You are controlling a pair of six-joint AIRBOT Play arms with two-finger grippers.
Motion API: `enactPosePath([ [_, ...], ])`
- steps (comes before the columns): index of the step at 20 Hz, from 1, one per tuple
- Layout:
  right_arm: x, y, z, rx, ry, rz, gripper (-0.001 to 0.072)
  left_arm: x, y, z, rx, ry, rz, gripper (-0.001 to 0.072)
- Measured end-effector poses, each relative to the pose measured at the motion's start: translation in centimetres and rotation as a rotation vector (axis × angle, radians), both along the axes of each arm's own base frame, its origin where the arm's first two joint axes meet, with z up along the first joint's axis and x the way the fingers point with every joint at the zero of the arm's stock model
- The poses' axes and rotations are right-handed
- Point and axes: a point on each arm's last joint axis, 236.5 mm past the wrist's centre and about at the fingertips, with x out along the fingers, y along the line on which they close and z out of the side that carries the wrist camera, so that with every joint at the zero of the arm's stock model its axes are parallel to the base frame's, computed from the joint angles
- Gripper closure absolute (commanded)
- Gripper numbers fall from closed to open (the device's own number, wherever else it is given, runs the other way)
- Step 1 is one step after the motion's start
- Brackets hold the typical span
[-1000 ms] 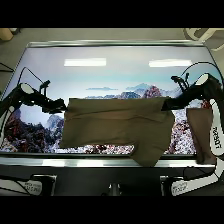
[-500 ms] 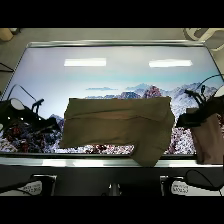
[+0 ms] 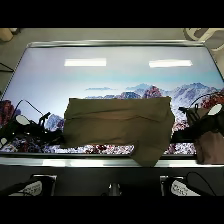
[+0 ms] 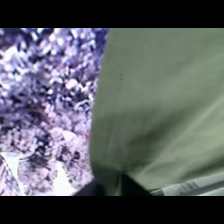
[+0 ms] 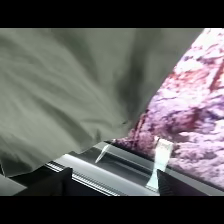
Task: Fold the shirts.
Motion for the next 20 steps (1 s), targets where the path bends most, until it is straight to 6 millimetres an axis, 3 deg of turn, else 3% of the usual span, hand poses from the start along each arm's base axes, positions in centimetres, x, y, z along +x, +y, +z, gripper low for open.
enactPosePath([
  [6, -2.7, 3.7, -3.1, 0.115, 0.031, -0.059, 0.0205, 0.2, -0.4, 0.0, -0.001, -0.021, 0.001, 0.0685],
  [8, -3.0, 5.4, -3.7, 0.168, 0.031, -0.099, 0.0321, 0.3, -0.4, 0.1, 0.001, -0.028, 0.0, 0.0685],
  [9, -3.1, 5.7, -4.0, 0.173, 0.023, -0.114, 0.042, 0.3, -0.4, 0.2, 0.002, -0.031, -0.001, 0.0685],
  [10, -3.0, 5.9, -4.3, 0.178, 0.015, -0.129, 0.0606, 0.4, -0.4, 0.2, 0.004, -0.035, -0.002, 0.0685],
  [11, -2.7, 5.8, -4.8, 0.167, 0.001, -0.142, 0.0684, 0.4, -0.3, 0.2, 0.005, -0.038, -0.002, 0.0686],
  [14, -1.7, 5.6, -4.7, 0.149, -0.051, -0.163, 0.0686, 0.8, -0.2, 0.5, 0.012, -0.059, -0.005, 0.0688],
  [16, 0.4, 4.4, -3.9, 0.101, -0.147, -0.152, 0.0686, 2.2, 0.0, 1.7, 0.017, -0.119, -0.009, 0.0688],
  [17, 1.1, 4.4, -2.4, 0.114, -0.171, -0.133, 0.0686, 2.8, 0.0, 2.7, 0.014, -0.146, -0.021, 0.0689],
  [20, 5.7, 3.5, 1.8, 0.116, -0.318, -0.131, 0.0687, 6.5, 0.3, 6.5, 0.018, -0.268, -0.029, 0.0689],
])
